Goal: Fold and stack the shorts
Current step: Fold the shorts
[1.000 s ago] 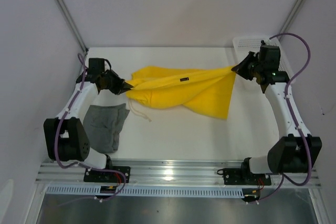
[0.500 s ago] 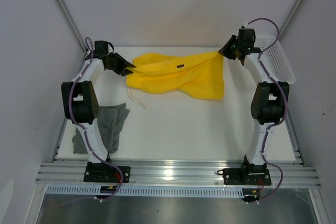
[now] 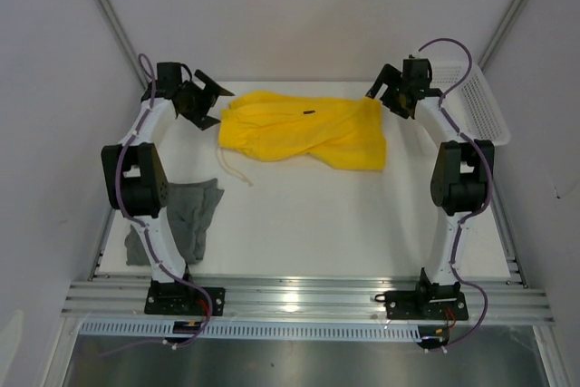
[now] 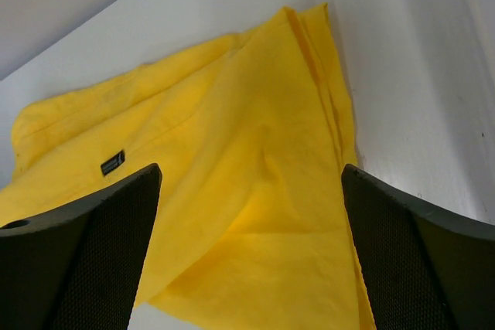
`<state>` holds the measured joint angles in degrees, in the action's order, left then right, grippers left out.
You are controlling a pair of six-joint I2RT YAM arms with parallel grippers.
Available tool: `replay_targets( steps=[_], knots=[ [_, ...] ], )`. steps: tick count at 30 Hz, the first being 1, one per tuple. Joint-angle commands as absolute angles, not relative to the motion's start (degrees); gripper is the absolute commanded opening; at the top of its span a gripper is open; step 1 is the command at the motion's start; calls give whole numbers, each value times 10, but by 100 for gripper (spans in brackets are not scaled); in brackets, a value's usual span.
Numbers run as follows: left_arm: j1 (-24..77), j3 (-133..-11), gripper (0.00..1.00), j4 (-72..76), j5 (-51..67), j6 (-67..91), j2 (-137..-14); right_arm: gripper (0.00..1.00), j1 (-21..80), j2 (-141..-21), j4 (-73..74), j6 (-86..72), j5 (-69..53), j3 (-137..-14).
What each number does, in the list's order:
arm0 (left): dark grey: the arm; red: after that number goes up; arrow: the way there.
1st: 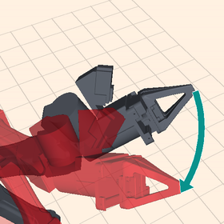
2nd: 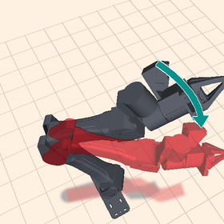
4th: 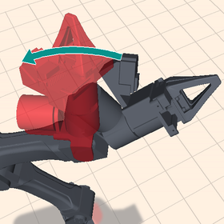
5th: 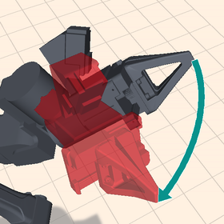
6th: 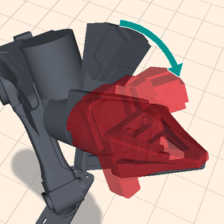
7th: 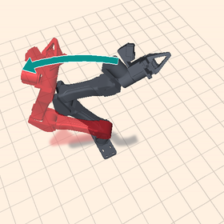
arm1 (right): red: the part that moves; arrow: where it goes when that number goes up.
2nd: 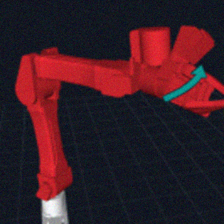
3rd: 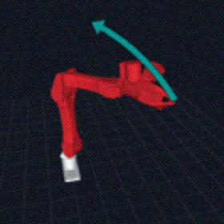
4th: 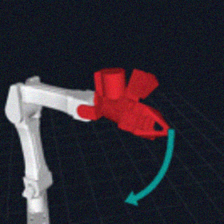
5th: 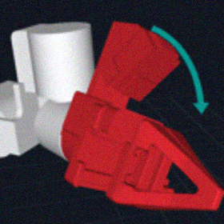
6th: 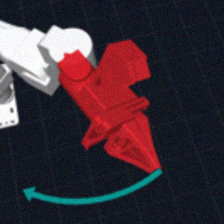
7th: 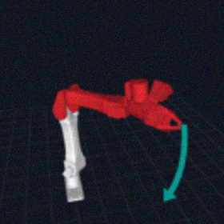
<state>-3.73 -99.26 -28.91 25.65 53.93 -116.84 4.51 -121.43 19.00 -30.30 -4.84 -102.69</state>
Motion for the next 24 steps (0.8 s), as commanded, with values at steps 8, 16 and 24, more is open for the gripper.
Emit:
replay_targets(
  steps=[8, 16, 24],
  knots=[
    [-40, -747, 99, -209, 182, 483, -970, 92, 36, -1082, 115, -225, -141, -815],
    [-38, -658, 99, -120, 207, 442, -962, 89, 28, -1105, 48, -215, -209, -724],
    [-23, -623, 99, -96, 187, 431, -940, 13, 62, -1063, 20, -223, -195, -638]
  ],
)
